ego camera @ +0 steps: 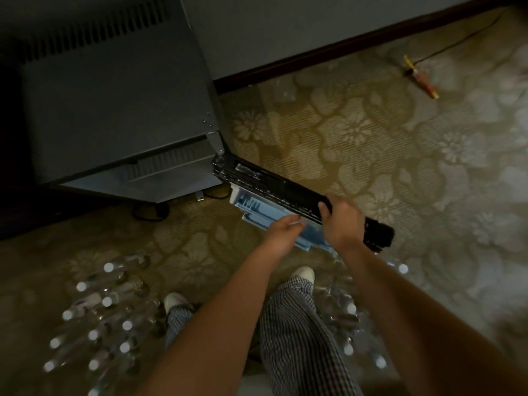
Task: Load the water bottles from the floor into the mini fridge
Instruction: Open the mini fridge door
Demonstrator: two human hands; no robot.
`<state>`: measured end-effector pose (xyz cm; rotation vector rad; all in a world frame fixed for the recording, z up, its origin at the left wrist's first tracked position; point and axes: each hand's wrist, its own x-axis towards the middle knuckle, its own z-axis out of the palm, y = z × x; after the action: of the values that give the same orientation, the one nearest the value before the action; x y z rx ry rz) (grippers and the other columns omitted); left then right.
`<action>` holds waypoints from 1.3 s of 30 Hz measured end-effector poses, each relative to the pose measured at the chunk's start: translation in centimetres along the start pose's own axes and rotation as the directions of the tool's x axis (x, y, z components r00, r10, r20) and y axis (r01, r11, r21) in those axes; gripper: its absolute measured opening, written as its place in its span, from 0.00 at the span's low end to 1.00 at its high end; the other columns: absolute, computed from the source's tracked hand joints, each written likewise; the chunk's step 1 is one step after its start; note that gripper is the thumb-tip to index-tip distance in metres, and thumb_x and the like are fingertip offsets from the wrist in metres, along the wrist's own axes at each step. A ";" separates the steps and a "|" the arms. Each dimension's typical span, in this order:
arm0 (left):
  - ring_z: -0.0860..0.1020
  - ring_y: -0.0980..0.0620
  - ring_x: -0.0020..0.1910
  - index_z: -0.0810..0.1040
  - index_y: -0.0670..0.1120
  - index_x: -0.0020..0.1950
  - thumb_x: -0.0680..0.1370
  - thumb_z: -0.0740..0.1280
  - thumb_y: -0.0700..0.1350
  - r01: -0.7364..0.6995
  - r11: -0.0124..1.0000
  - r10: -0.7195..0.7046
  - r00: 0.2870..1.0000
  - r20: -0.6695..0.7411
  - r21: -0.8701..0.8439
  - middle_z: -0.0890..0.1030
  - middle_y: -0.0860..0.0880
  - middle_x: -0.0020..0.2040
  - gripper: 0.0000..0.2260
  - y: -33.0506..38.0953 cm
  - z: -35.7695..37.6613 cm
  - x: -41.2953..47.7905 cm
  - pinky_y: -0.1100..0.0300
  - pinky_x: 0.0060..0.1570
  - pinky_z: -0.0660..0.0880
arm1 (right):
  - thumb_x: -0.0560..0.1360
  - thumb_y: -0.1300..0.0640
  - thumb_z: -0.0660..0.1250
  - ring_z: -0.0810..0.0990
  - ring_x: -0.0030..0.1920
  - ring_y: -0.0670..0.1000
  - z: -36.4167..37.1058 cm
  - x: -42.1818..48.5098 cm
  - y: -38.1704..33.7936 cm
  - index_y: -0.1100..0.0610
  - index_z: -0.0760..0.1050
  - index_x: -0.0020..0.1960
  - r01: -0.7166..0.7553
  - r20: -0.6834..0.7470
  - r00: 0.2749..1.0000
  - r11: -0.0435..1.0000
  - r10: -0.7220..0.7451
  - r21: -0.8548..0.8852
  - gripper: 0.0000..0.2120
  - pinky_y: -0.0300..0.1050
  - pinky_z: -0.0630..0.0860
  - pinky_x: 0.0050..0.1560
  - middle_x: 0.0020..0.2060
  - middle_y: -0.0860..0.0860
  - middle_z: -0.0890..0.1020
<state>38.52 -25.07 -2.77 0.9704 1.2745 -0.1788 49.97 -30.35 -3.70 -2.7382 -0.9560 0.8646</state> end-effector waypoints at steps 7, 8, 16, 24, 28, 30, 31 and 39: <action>0.76 0.48 0.56 0.78 0.41 0.59 0.79 0.61 0.43 -0.119 0.964 0.121 0.993 0.008 0.238 0.79 0.44 0.57 0.12 -0.3 -7.5 0.3 0.58 0.57 0.71 | 0.79 0.51 0.58 0.67 0.68 0.59 0.7 -1.3 -4.5 0.58 0.69 0.68 0.085 -0.149 0.984 0.991 -0.100 -0.105 0.20 0.55 0.57 0.70 0.64 0.58 0.74; 0.76 0.48 0.56 0.78 0.41 0.59 0.79 0.61 0.43 -0.127 0.954 0.129 0.992 0.011 0.271 0.79 0.44 0.57 0.12 -0.8 -8.8 0.2 0.59 0.56 0.70 | 0.79 0.52 0.59 0.68 0.67 0.60 1.2 -1.9 -5.6 0.58 0.69 0.68 0.129 -0.165 0.976 0.986 -0.145 -0.107 0.19 0.55 0.58 0.70 0.63 0.59 0.75; 0.76 0.48 0.49 0.78 0.44 0.51 0.79 0.61 0.43 -0.130 0.917 0.145 0.989 -0.011 0.377 0.78 0.43 0.48 0.08 -8.3 -21.7 0.0 0.53 0.56 0.73 | 0.78 0.54 0.60 0.72 0.63 0.56 10.6 -6.1 -17.2 0.57 0.73 0.64 0.383 0.019 0.924 0.923 -0.382 -0.050 0.16 0.50 0.67 0.63 0.60 0.56 0.77; 0.75 0.49 0.42 0.77 0.40 0.50 0.79 0.60 0.44 -0.016 0.926 0.074 0.987 -0.140 0.377 0.76 0.47 0.40 0.10 -16.9 -33.3 5.3 0.56 0.47 0.70 | 0.80 0.49 0.56 0.79 0.52 0.55 21.3 -4.4 -25.8 0.53 0.75 0.57 0.407 0.310 0.871 0.913 -0.381 -0.021 0.13 0.47 0.73 0.48 0.51 0.54 0.81; 0.77 0.42 0.55 0.76 0.38 0.58 0.80 0.60 0.45 0.015 0.917 0.080 0.972 -0.222 0.398 0.79 0.40 0.56 0.13 -19.1 -36.8 9.2 0.58 0.49 0.70 | 0.79 0.48 0.57 0.79 0.53 0.56 25.3 -1.3 -28.2 0.53 0.76 0.56 0.456 0.379 0.832 0.889 -0.405 -0.051 0.13 0.51 0.76 0.53 0.51 0.54 0.81; 0.76 0.43 0.57 0.77 0.40 0.58 0.79 0.60 0.47 0.022 0.920 0.083 0.965 -0.250 0.392 0.78 0.40 0.58 0.14 -19.8 -38.1 11.6 0.58 0.51 0.70 | 0.79 0.48 0.58 0.78 0.54 0.57 27.8 0.9 -29.1 0.54 0.76 0.55 0.491 0.382 0.817 0.869 -0.432 -0.068 0.13 0.51 0.76 0.53 0.52 0.55 0.80; 0.76 0.44 0.58 0.77 0.41 0.59 0.80 0.60 0.47 0.017 0.919 0.093 0.961 -0.259 0.393 0.78 0.41 0.58 0.14 -20.0 -38.6 12.7 0.58 0.53 0.70 | 0.79 0.48 0.58 0.78 0.54 0.58 28.9 2.0 -29.5 0.55 0.76 0.54 0.508 0.381 0.809 0.858 -0.447 -0.072 0.13 0.50 0.76 0.52 0.52 0.56 0.80; 0.76 0.46 0.58 0.78 0.42 0.58 0.80 0.60 0.47 -0.041 0.886 0.218 0.915 -0.338 0.462 0.78 0.43 0.59 0.13 -21.5 -40.9 17.7 0.58 0.55 0.70 | 0.78 0.50 0.61 0.78 0.53 0.57 34.3 7.0 -31.2 0.56 0.78 0.52 0.604 0.337 0.754 0.797 -0.565 -0.016 0.12 0.50 0.75 0.52 0.52 0.57 0.81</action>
<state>1.97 -3.03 -27.85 1.5455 1.5534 -0.1858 18.75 -3.91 -26.71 -2.1598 -1.8545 1.1447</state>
